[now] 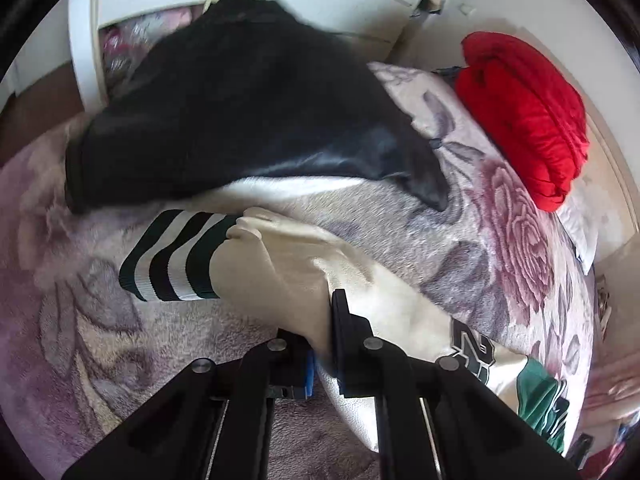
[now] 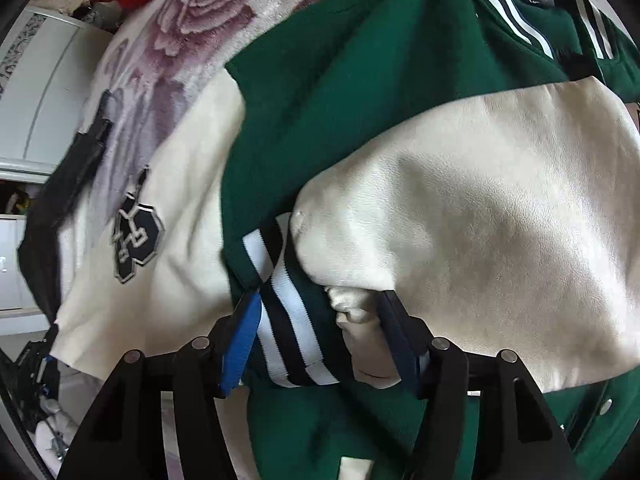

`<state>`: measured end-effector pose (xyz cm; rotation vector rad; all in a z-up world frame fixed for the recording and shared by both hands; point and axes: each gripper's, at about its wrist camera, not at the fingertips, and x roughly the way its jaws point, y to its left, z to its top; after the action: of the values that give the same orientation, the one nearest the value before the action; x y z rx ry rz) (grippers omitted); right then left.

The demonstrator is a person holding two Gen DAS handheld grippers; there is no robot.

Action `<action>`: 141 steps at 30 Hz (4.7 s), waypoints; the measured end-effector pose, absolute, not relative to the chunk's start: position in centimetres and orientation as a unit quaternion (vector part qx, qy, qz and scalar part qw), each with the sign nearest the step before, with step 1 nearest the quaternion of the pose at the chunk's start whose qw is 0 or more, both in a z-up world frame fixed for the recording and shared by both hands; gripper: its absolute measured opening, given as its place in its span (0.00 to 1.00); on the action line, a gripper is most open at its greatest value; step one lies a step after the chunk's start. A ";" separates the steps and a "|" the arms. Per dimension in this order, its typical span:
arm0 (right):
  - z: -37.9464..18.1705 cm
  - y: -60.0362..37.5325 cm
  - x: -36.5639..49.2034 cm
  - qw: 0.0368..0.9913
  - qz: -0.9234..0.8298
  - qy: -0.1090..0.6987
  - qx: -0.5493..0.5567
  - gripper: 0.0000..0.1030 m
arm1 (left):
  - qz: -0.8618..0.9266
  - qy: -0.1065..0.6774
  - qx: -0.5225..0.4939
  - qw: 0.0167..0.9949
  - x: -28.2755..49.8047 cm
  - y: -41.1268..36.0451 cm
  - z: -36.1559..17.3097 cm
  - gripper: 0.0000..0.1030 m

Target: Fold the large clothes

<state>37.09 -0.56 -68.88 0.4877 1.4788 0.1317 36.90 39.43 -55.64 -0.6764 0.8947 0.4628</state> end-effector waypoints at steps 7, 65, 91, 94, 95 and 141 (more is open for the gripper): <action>-64.6 -8.6 30.7 0.725 -0.021 0.658 0.201 0.63 | 0.178 0.376 -0.197 0.888 38.0 33.0 -48.1 0.04; -68.8 -27.4 30.4 0.724 -0.007 0.690 0.002 0.88 | 0.213 0.622 0.242 0.714 33.3 -3.4 -66.5 0.97; -65.5 -39.2 28.6 0.761 -0.064 0.596 0.247 0.06 | 0.135 0.612 0.092 0.774 39.5 -5.3 -57.2 1.00; -69.5 -39.1 30.0 0.695 -0.037 0.679 0.234 0.14 | 0.123 0.645 0.103 0.747 40.6 -6.3 -60.1 1.00; -69.7 -39.3 29.5 0.682 -0.034 0.689 0.242 0.18 | 0.119 0.648 0.102 0.746 40.4 -6.3 -60.2 1.00; -72.2 -15.5 -11.7 0.497 -0.043 0.696 0.517 0.57 | 0.013 0.668 0.115 0.736 14.4 3.2 -57.8 1.00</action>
<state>-11.72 -15.46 -72.23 1.2510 1.6862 -0.1046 14.42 3.16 -57.78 0.2520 1.4668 0.0292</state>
